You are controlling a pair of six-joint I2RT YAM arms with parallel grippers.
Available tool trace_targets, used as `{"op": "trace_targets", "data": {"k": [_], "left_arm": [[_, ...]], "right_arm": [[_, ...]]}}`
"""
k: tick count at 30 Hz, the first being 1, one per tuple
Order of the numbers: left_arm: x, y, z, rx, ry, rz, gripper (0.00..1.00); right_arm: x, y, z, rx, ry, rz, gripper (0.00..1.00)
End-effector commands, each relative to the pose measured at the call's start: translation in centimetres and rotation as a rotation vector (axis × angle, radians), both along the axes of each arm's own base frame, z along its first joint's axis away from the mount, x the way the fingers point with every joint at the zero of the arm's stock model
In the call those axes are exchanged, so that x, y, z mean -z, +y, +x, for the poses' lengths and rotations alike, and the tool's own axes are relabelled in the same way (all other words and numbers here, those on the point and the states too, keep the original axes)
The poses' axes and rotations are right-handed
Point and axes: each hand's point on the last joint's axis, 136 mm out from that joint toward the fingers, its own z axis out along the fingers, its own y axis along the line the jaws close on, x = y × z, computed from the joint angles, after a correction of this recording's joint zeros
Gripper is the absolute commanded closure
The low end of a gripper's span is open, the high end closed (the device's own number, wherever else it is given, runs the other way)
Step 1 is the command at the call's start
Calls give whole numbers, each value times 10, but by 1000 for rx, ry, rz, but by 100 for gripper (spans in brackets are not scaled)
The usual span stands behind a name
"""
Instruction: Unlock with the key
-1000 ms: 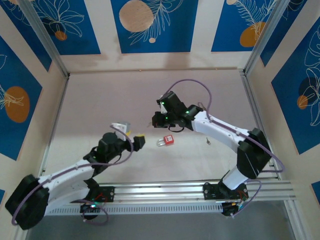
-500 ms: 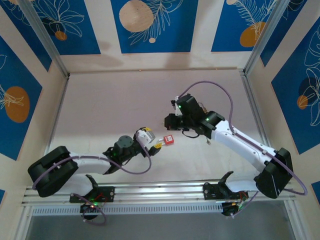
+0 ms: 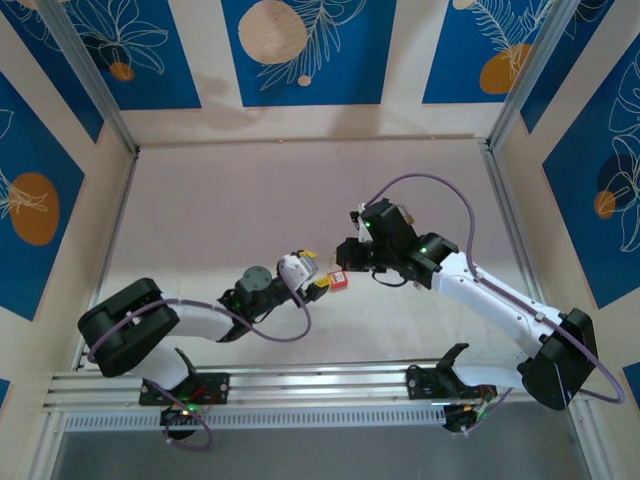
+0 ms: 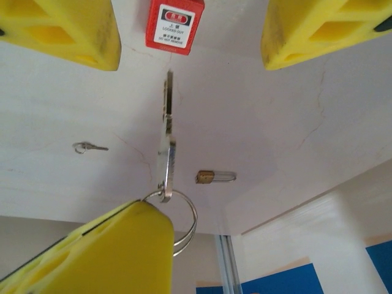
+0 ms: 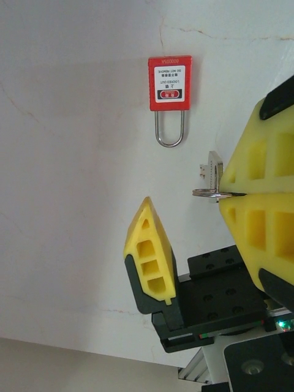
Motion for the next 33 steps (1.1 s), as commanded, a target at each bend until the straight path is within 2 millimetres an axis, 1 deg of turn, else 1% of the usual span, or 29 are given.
{"op": "trace_targets", "data": {"k": [1,4,11,16,20,22,27,30,32,33], "left_arm": [[-20,-15,-2,60,-30,-51,45],[-20,-18,-1,65,-29,-53,52],[-19,-21,-1,76,-22,-71,57],[-17,-22,-1,80,-15,-82,65],[-18,-22,-2,80,-17,-88,69],[-19,-21,-2,78,-19,-89,74],[-20,-20,-3,79,-24,-88,90],[-18,-19,-4,80,-33,-77,94],[-19,-17,-4,76,-37,-72,100],[-19,-17,-4,76,-40,-67,100]], "right_arm": [[-8,3,-6,-9,5,46,100],[-8,5,-6,-13,5,53,100],[-11,9,-9,-19,8,76,100],[-12,9,-10,-22,8,80,100],[-12,10,-10,-23,10,85,100],[-12,11,-9,-22,9,89,100],[-13,12,-9,-22,9,90,100],[-12,11,-8,-21,5,86,100],[-11,9,-7,-15,4,78,100],[-10,9,-7,-12,4,75,100]]}}
